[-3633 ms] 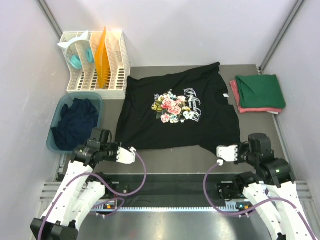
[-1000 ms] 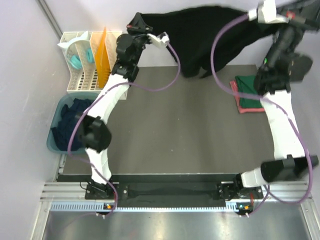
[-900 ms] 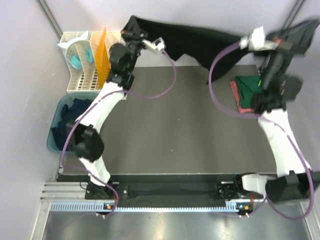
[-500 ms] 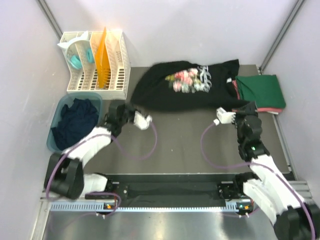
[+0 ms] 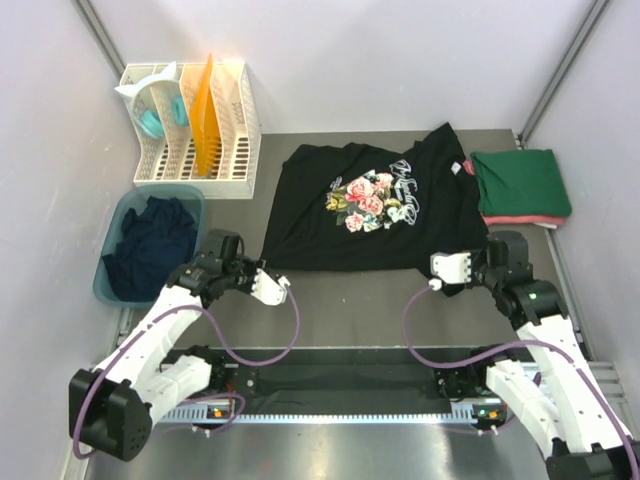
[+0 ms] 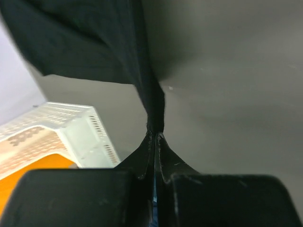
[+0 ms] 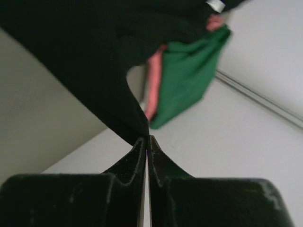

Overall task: Fold and stack the t-shirts
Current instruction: Flatten out the tshirt

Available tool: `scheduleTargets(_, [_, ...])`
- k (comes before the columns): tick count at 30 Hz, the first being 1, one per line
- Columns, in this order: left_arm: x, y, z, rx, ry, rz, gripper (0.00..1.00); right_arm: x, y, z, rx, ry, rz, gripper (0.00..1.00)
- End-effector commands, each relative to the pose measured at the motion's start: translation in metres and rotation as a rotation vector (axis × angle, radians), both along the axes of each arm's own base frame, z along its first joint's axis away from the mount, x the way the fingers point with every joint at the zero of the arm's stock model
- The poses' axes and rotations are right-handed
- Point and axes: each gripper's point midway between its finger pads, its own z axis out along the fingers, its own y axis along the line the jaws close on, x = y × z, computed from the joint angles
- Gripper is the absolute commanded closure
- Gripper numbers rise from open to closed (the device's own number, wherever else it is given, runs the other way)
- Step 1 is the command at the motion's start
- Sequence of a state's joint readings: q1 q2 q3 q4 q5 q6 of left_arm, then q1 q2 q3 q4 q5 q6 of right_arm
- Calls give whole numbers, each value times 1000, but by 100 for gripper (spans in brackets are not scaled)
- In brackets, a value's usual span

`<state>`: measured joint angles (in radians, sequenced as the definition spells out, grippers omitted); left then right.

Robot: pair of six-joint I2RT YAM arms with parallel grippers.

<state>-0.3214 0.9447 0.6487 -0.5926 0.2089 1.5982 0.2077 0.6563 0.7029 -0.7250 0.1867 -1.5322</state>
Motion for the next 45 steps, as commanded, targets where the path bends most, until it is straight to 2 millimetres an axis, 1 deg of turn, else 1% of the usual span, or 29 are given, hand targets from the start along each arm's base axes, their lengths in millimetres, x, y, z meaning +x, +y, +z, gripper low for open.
scheduleTargets(1, [-14, 11, 7, 37, 112, 56, 100, -35, 13, -18, 27, 225, 86, 100])
scheduleTargets(2, [-16, 15, 8, 64, 116, 51, 100, -38, 13, -17, 23, 241, 99, 100])
scheduleTargets(3, [-19, 17, 8, 79, 126, 43, 100, -47, 12, -22, -6, 287, 123, 100])
scheduleTargets(4, [-23, 18, 8, 90, 138, 33, 100, -51, 10, -24, -27, 308, 133, 100])
scheduleTargets(5, [-32, 19, 5, 101, 172, 15, 100, -55, 8, -26, -45, 321, 141, 100])
scheduleTargets(8, [-48, 20, -3, 119, 228, -26, 100, -65, 3, -31, -96, 374, 167, 100])
scheduleTargets(10, [-56, 23, -12, 135, 255, -39, 100, -74, 0, -37, -126, 426, 177, 100])
scheduleTargets(12, [-60, 28, -18, 155, 267, -31, 100, -82, -7, -41, -160, 460, 164, 100])
scheduleTargets(16, [-70, 31, -26, 156, 295, -19, 100, -93, -12, -42, -188, 493, 171, 100])
scheduleTargets(20, [-70, 33, -32, 160, 284, -4, 100, -107, -17, -44, -206, 526, 176, 100])
scheduleTargets(24, [-74, 45, -48, 205, 284, 32, 100, -125, -24, -46, -233, 537, 175, 100])
scheduleTargets(25, [-78, 47, -54, 213, 296, 35, 100, -127, -25, -47, -233, 527, 171, 100])
scheduleTargets(28, [-77, 46, -59, 193, 289, 52, 100, -132, -29, -52, -241, 498, 160, 100])
scheduleTargets(29, [-76, 44, -59, 177, 285, 61, 100, -135, -30, -57, -245, 490, 159, 100])
scheduleTargets(32, [-73, 40, -56, 141, 276, 81, 100, -134, -33, -63, -251, 431, 148, 100])
scheduleTargets(35, [-72, 36, -54, 116, 274, 76, 100, -141, -30, -69, -237, 412, 165, 100])
scheduleTargets(36, [-72, 34, -53, 106, 269, 74, 100, -142, -27, -71, -220, 408, 179, 100])
scheduleTargets(38, [-71, 33, -51, 97, 263, 75, 100, -141, -27, -75, -208, 392, 169, 100])
scheduleTargets(41, [-73, 34, -50, 103, 260, 65, 100, -136, -27, -75, -199, 363, 148, 100])
scheduleTargets(45, [-78, 40, -53, 138, 257, 60, 100, -134, -26, -67, -159, 346, 114, 100])
